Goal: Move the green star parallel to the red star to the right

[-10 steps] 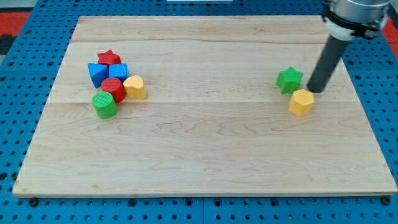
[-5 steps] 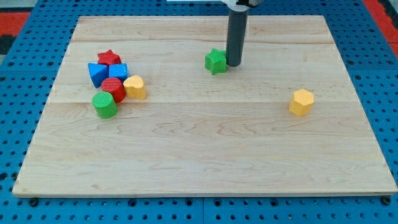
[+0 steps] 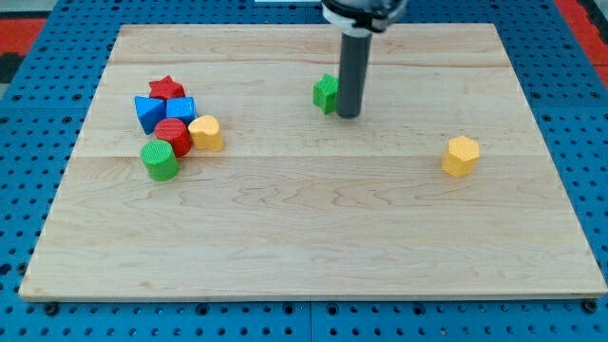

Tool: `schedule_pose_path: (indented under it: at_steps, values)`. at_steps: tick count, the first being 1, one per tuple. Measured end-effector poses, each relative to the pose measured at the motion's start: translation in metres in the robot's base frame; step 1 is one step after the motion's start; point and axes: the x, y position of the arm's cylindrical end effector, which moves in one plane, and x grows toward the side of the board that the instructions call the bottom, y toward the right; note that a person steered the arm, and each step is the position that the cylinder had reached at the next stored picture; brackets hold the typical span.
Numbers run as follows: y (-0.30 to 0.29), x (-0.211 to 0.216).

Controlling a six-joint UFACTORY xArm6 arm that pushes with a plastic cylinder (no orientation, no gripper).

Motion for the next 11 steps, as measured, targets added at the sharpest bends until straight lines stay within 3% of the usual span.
schedule_pose_path:
  at_steps: [3, 6, 8, 10, 11]
  values:
    - [-0.042, 0.040]
    - [-0.063, -0.032]
    - [-0.055, -0.037]
    - [-0.002, -0.040]
    - [-0.040, -0.041]
